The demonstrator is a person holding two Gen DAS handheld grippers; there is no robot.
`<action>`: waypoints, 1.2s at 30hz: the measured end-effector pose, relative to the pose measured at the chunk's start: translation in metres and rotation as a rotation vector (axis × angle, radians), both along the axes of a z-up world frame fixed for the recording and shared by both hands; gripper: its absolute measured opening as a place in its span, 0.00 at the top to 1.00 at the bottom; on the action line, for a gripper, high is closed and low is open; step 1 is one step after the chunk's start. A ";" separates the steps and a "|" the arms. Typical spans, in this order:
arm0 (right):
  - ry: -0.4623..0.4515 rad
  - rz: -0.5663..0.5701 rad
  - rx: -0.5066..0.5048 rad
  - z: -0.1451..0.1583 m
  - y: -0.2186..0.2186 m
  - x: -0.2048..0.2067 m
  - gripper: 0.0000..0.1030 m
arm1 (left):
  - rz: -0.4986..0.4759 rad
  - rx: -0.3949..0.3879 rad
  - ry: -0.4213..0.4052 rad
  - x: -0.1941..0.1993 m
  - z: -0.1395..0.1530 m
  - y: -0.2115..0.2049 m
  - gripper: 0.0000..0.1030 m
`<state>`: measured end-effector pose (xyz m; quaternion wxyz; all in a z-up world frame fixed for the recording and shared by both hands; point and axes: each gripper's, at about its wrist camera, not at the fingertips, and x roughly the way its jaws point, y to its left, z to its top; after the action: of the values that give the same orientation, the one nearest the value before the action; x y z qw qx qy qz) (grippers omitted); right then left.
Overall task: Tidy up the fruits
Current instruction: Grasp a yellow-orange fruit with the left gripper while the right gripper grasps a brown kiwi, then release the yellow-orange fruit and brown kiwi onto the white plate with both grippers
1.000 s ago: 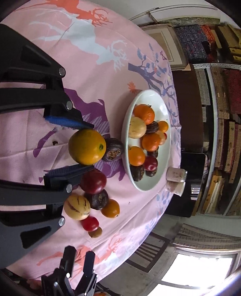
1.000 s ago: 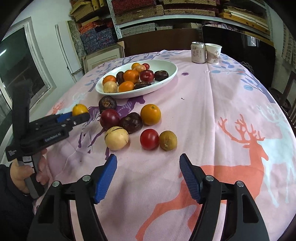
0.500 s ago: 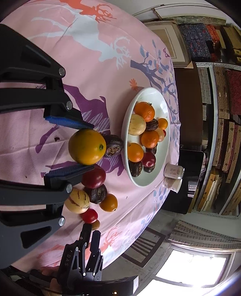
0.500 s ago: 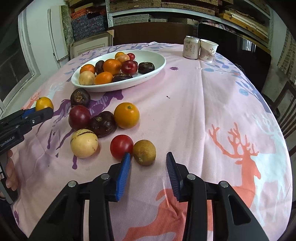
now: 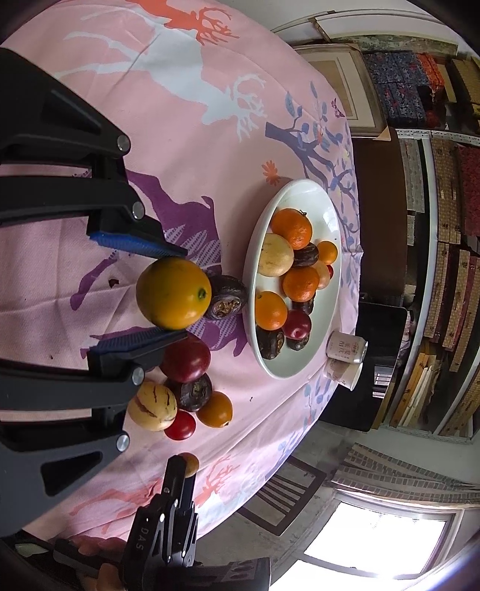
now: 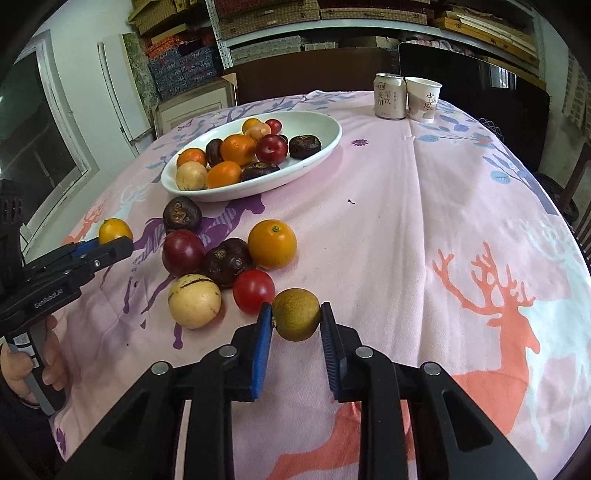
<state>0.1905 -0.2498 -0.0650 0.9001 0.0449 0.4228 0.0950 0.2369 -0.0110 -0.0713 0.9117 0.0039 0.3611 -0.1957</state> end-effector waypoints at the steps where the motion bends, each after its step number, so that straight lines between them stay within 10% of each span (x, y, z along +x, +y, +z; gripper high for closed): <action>1: -0.006 -0.003 0.003 0.002 -0.002 -0.003 0.74 | 0.002 0.001 -0.004 0.000 0.000 0.000 0.65; 19: -0.184 0.045 0.005 0.097 0.000 0.090 0.74 | 0.027 0.034 -0.053 0.072 0.068 -0.005 0.65; 30: -0.122 0.090 -0.038 0.061 0.050 0.206 0.74 | 0.149 -0.012 0.075 0.203 0.051 -0.004 0.64; 31: -0.133 0.090 -0.042 0.059 0.051 0.208 0.74 | 0.144 -0.015 0.092 0.207 0.047 -0.005 0.56; 33: -0.156 0.083 -0.056 0.061 0.051 0.205 0.43 | 0.167 -0.014 0.092 0.205 0.046 -0.004 0.31; 36: -0.184 0.071 -0.031 0.071 0.042 0.193 0.39 | 0.172 -0.034 0.047 0.191 0.055 0.002 0.25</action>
<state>0.3833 -0.2074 0.0056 0.9318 0.0070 0.3411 0.1238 0.4284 -0.0092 -0.0162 0.9164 -0.0473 0.3781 -0.1226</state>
